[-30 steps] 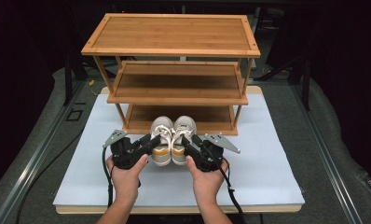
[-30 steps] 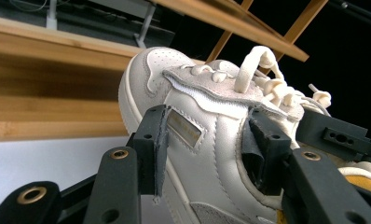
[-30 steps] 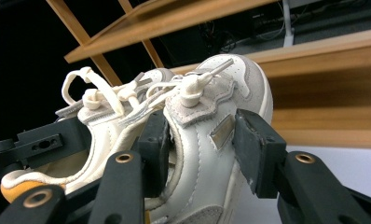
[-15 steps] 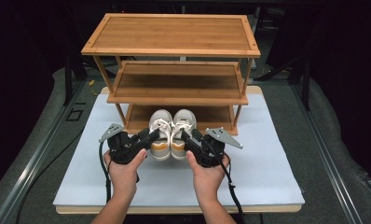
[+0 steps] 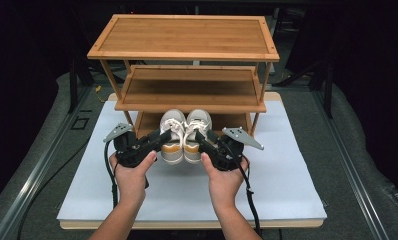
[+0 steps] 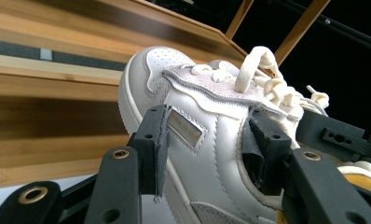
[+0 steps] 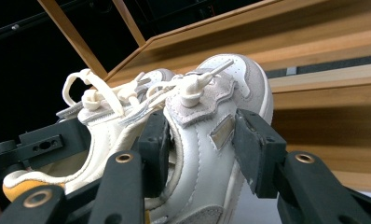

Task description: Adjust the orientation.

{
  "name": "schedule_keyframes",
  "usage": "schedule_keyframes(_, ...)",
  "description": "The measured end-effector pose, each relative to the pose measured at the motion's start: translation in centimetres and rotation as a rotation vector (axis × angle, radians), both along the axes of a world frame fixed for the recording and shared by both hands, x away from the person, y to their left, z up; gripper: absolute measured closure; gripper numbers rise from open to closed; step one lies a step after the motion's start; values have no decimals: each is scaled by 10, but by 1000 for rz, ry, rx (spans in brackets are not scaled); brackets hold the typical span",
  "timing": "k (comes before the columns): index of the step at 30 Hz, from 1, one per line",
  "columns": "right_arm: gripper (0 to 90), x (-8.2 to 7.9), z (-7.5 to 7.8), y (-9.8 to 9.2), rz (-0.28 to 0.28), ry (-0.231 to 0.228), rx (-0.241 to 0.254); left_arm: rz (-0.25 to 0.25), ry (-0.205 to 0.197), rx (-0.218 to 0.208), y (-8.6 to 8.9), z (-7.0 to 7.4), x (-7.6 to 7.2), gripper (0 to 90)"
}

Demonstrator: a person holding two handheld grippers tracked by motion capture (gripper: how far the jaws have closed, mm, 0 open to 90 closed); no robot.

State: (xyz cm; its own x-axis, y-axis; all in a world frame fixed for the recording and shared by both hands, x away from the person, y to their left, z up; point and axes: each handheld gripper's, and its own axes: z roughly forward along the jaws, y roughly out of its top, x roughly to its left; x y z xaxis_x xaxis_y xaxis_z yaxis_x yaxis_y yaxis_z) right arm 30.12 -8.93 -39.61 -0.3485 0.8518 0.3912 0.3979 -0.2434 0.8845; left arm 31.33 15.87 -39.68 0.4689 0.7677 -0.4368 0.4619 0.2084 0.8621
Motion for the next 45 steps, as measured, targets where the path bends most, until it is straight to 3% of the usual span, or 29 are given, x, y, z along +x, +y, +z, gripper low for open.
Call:
schedule_keyframes(6, 564, 3, 9, -1, 4, 17, -27, -3, -3, -6, 0, 6, 4, 543)
schedule_keyframes(20, 564, 13, 20, -1, 7, 23, -36, -12, 8, -10, 2, 15, 15, 544)
schedule_keyframes(23, 564, 17, 21, -1, 10, 7, -20, -11, 7, -6, 1, 18, 17, 544)
schedule_keyframes(31, 564, 23, 29, -2, 11, 20, -44, -11, 4, -13, 1, 23, 26, 544)
schedule_keyframes(33, 564, 27, 30, -1, 12, 6, -30, -13, 9, -14, 1, 25, 28, 544)
schedule_keyframes(45, 564, 47, 34, -1, 17, 21, -28, -13, 14, -1, 2, 30, 48, 545)
